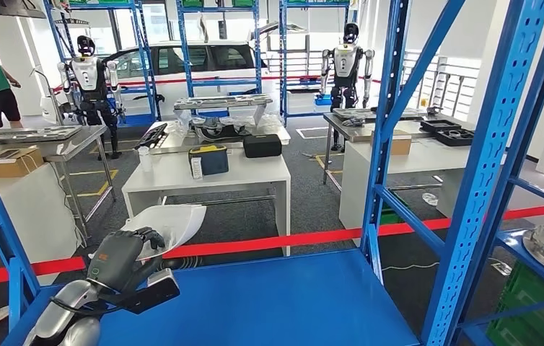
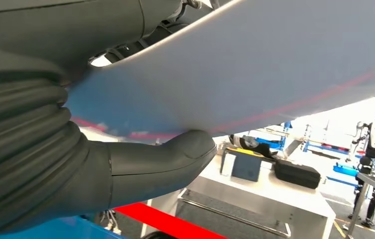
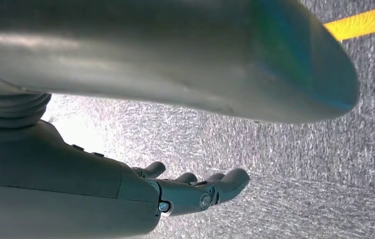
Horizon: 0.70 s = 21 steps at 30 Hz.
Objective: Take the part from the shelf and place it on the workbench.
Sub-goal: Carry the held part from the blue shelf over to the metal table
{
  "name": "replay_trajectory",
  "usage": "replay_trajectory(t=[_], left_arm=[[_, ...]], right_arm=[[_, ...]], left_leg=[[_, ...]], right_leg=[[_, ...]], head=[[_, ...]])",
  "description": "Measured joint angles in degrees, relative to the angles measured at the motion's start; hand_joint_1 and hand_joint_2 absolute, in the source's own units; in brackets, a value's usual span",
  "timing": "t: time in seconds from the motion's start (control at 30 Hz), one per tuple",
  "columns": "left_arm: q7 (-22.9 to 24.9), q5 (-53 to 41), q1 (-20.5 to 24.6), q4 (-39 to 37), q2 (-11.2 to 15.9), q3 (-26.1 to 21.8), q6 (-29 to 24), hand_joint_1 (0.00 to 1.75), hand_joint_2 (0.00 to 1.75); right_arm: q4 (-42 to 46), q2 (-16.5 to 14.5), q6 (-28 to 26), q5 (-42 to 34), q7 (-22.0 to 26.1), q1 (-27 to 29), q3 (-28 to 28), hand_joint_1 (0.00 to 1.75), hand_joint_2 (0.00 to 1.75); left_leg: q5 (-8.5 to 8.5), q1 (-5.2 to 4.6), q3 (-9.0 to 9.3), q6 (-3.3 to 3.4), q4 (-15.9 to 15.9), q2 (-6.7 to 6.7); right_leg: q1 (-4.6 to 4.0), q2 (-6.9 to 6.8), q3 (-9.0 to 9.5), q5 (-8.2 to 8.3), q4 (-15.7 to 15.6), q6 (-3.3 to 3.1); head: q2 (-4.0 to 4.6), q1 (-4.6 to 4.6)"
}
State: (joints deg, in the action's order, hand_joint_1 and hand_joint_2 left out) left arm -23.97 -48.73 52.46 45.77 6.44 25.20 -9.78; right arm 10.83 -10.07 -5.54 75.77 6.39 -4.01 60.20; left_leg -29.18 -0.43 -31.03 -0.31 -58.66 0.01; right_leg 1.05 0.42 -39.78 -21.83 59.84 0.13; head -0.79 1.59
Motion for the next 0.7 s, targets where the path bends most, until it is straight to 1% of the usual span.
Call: replay_trajectory(t=[0.03, 0.07, 0.1, 0.13, 0.17, 0.2, 0.23, 0.27, 0.3, 0.33, 0.37, 0.4, 0.43, 0.5, 0.53, 0.57, 0.6, 0.63, 0.67, 0.7], left_arm=[[0.1, 0.0, 0.2, -0.2, -0.1, 0.3, 0.0, 1.75, 1.75], [0.1, 0.0, 0.4, -0.3, -0.2, 0.5, -0.2, 1.75, 1.75], [0.1, 0.1, 0.7, -0.5, -0.3, 0.7, -0.4, 1.75, 1.75], [0.1, 0.1, 0.8, -0.7, -0.4, 0.8, -0.7, 1.75, 1.75], [-0.1, 0.3, 0.9, -1.0, -0.4, 0.9, -1.1, 1.75, 1.75], [-0.3, 0.5, 1.0, -1.3, -0.4, 1.0, -1.6, 1.75, 1.75], [-0.6, 0.9, 1.1, -1.6, -0.4, 1.1, -2.1, 1.75, 1.75], [-0.9, 1.3, 1.3, -1.9, -0.4, 1.2, -2.4, 1.75, 1.75], [-1.1, 1.7, 1.4, -2.2, -0.4, 1.2, -2.7, 1.75, 1.75], [-1.3, 1.9, 1.6, -2.3, -0.4, 1.2, -2.9, 1.75, 1.75], [-1.3, 2.1, 1.7, -2.4, -0.4, 1.2, -3.0, 1.75, 1.75], [-1.3, 2.1, 1.8, -2.4, -0.4, 1.2, -3.1, 1.75, 1.75], [-1.2, 2.0, 1.8, -2.4, -0.5, 1.3, -3.3, 1.75, 1.75], [-0.7, 1.6, 1.9, -2.5, -0.6, 1.4, -3.5, 1.75, 1.75], [-0.3, 1.4, 1.9, -2.4, -0.6, 1.4, -3.6, 1.75, 1.75], [0.1, 1.3, 1.9, -2.3, -0.5, 1.5, -3.6, 1.75, 1.75], [0.4, 1.3, 1.8, -2.1, -0.3, 1.6, -3.6, 1.75, 1.75], [0.6, 1.5, 1.7, -1.9, 0.0, 1.6, -3.6, 1.75, 1.75], [0.6, 1.6, 1.5, -1.7, 0.3, 1.6, -3.7, 1.75, 1.75], [0.5, 1.8, 1.3, -1.5, 0.5, 1.6, -3.8, 1.75, 1.75]], right_arm=[[0.0, 0.0, 0.0, -0.1, 0.1, 0.0, 0.0, 0.00, 0.00], [0.0, 0.0, -0.1, -0.2, 0.1, 0.0, 0.0, 0.00, 0.00], [0.0, 0.0, -0.4, -0.3, 0.2, 0.0, 0.1, 0.00, 0.00], [0.0, 0.0, -0.7, -0.5, 0.4, 0.0, 0.1, 0.00, 0.00], [0.0, 0.1, -1.2, -0.7, 0.8, 0.0, 0.1, 0.00, 0.00], [0.0, 0.3, -1.7, -0.9, 1.1, 0.0, 0.2, 0.00, 0.00], [0.0, 0.5, -2.2, -1.2, 1.3, -0.1, 0.3, 0.00, 0.00], [0.0, 0.7, -2.7, -1.5, 1.5, -0.1, 0.5, 0.00, 0.00], [0.0, 1.0, -3.2, -1.8, 1.5, -0.2, 0.7, 0.00, 0.00], [0.0, 1.2, -3.6, -2.1, 1.5, -0.4, 1.0, 0.00, 0.00], [0.0, 1.5, -3.9, -2.3, 1.5, -0.5, 1.2, 0.00, 0.00], [0.0, 1.6, -4.0, -2.4, 1.4, -0.6, 1.4, 0.00, 0.00], [0.0, 1.7, -4.2, -2.5, 1.2, -0.6, 1.5, 0.00, 0.00], [0.0, 1.9, -4.4, -2.4, 0.5, -0.7, 1.6, 0.00, 0.00], [0.0, 2.0, -4.6, -2.3, 0.2, -0.7, 1.7, 0.00, 0.00], [0.0, 2.1, -4.8, -2.3, 0.1, -0.7, 1.7, 0.00, 0.00], [0.0, 2.3, -5.1, -2.5, 0.2, -0.7, 1.8, 0.00, 0.00], [0.0, 2.5, -5.3, -2.7, 0.4, -0.7, 2.0, 0.00, 0.00], [0.0, 2.8, -5.5, -3.0, 0.7, -0.6, 2.2, 0.00, 0.00], [0.0, 3.1, -5.7, -3.3, 0.9, -0.6, 2.4, 0.00, 0.00]], left_leg=[[0.75, 0.12, -0.27, 0.42, 0.3, 0.12], [1.56, 0.29, -0.71, 0.80, 0.6, 0.24], [2.30, 0.37, -1.30, 1.10, 0.7, 0.34], [2.95, 0.33, -2.12, 1.34, 0.7, 0.35], [3.56, 0.25, -3.00, 1.42, 0.7, 0.37], [4.15, 0.17, -3.89, 1.45, 0.5, 0.39], [4.72, 0.11, -4.79, 1.42, 0.4, 0.40], [5.25, 0.08, -5.72, 1.35, 0.1, 0.40], [5.74, 0.07, -6.57, 1.22, -0.2, 0.38], [6.19, 0.01, -7.35, 1.01, -0.5, 0.37], [6.60, -0.02, -7.85, 0.74, -0.7, 0.38], [6.96, -0.04, -8.10, 0.43, -0.9, 0.38], [7.39, -0.02, -8.18, 0.08, -0.9, 0.40], [8.10, 0.10, -8.24, -0.63, -0.6, 0.32], [7.52, 0.15, -8.59, -1.02, -0.9, 0.23], [5.90, 0.22, -9.14, -1.39, -2.1, 0.13], [3.38, 0.38, -9.88, -1.76, -4.3, 0.07], [0.42, 0.50, -10.73, -2.11, -7.6, 0.04], [-1.95, 0.62, -11.41, -2.39, -11.2, 0.05], [-3.16, 0.72, -11.70, -2.59, -14.3, 0.05]], right_leg=[[-0.02, 0.01, -0.35, -0.82, 0.5, 0.27], [-0.06, 0.00, -0.99, -2.66, 1.9, 0.46], [-0.02, -0.03, -1.87, -5.41, 4.7, 0.57], [-0.07, -0.07, -2.85, -8.35, 8.3, 0.70], [-0.08, -0.09, -3.60, -10.48, 12.0, 0.82], [-0.11, -0.10, -3.80, -11.44, 14.7, 0.88], [-0.16, -0.10, -3.16, -11.19, 15.8, 0.87], [-0.20, -0.10, -1.39, -10.01, 14.6, 0.81], [-0.23, -0.11, 1.34, -8.76, 11.7, 0.70], [-0.32, -0.12, 4.53, -8.58, 7.5, 0.51], [-0.46, -0.11, 7.01, -8.60, 4.0, 0.27], [-0.58, -0.08, 8.56, -9.09, 1.5, -0.03], [-0.74, -0.05, 9.08, -9.53, 0.3, -0.37], [-0.71, -0.10, 8.60, -8.61, 0.0, -1.12], [-0.61, -0.19, 8.22, -7.97, -0.1, -1.51], [-0.47, -0.27, 7.72, -7.26, -0.2, -1.86], [-0.36, -0.33, 7.08, -6.55, -0.3, -2.09], [-0.35, -0.32, 6.33, -5.89, -0.3, -2.21], [-0.35, -0.32, 5.51, -5.24, -0.3, -2.21], [-0.35, -0.32, 4.65, -4.56, -0.3, -2.15]], head=[[0.00, -0.01], [0.00, -0.03], [0.00, -0.05], [0.00, -0.08], [0.00, -0.10], [0.00, -0.10], [0.00, -0.12], [0.00, -0.13], [0.00, -0.13], [0.00, -0.14], [0.00, -0.09], [0.00, -0.03], [0.00, 0.01], [0.01, 0.03], [0.02, 0.04], [0.03, 0.07], [0.04, 0.10], [0.04, 0.14], [0.04, 0.16], [0.04, 0.18]])
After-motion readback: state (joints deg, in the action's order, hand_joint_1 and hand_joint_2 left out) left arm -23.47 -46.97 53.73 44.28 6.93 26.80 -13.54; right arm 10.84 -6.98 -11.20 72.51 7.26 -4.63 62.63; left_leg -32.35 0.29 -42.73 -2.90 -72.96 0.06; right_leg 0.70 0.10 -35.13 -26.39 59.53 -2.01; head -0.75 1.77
